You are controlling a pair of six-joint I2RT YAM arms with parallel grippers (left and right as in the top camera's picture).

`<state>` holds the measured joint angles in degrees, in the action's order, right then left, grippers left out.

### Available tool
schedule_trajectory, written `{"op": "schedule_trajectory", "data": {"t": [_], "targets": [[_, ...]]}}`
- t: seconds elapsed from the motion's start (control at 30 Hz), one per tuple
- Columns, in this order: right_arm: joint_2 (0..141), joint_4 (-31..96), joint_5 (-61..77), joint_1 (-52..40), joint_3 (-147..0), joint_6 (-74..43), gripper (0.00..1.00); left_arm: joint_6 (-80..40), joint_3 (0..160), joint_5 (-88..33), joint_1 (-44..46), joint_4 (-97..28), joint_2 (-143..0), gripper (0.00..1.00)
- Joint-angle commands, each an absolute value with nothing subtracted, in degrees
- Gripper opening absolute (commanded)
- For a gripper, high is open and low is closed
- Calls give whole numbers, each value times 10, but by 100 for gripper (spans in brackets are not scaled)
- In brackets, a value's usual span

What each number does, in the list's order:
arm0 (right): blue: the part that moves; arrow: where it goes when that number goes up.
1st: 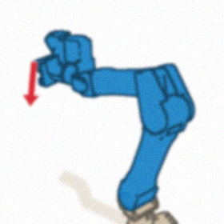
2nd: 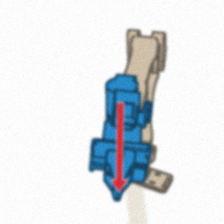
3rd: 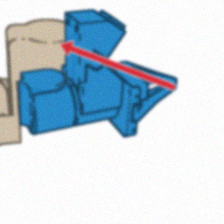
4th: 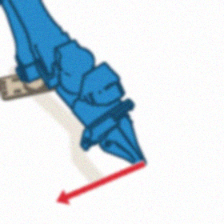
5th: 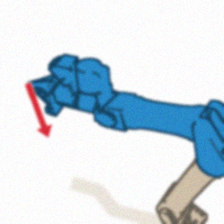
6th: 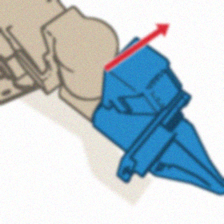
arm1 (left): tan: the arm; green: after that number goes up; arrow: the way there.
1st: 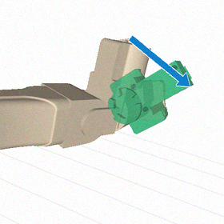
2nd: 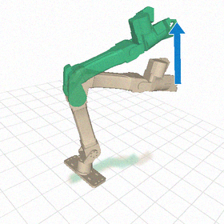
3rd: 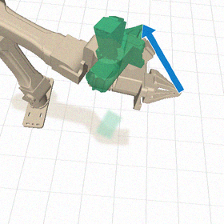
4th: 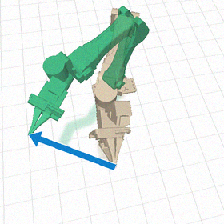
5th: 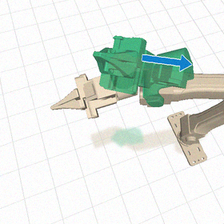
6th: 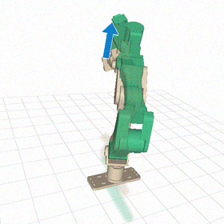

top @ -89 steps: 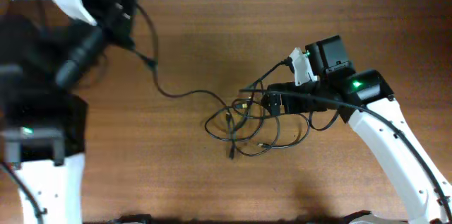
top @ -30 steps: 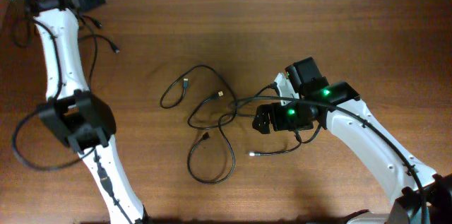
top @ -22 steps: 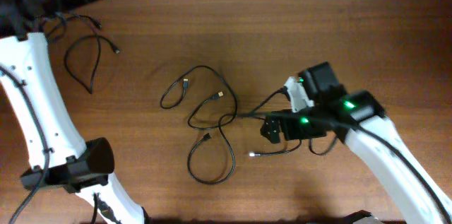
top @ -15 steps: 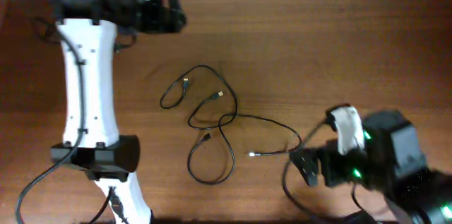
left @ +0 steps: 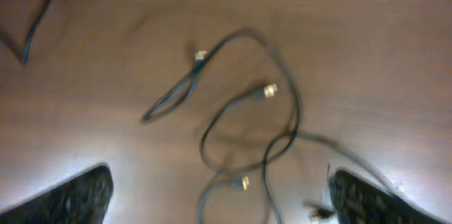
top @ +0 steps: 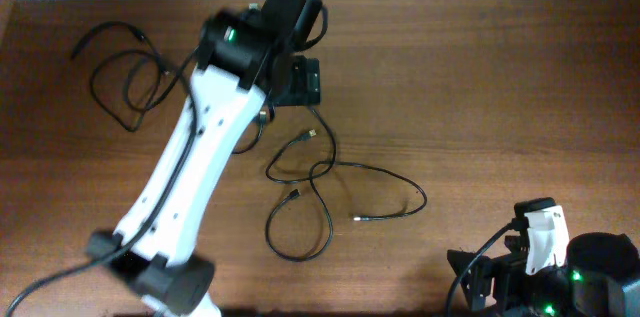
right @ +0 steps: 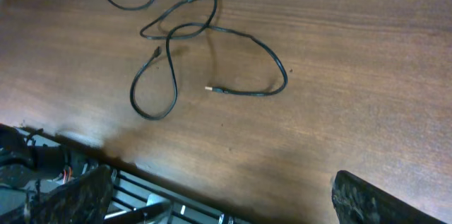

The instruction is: Untangle cables

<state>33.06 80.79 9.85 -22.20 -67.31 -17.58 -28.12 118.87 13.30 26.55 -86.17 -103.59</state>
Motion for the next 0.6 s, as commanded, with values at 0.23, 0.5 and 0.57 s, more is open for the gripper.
{"op": "schedule_trajectory", "data": {"t": [0.23,0.5,0.57], "targets": [[330,801,87,-224,-678,-200,99,-513,449,33,264,-319,-751,85],[330,802,88,-224,-678,-200,98,-707,438,39,265,-260,-881,84],[330,802,87,-224,-678,-200,99,-720,437,48,265,-232,-887,36]]}}
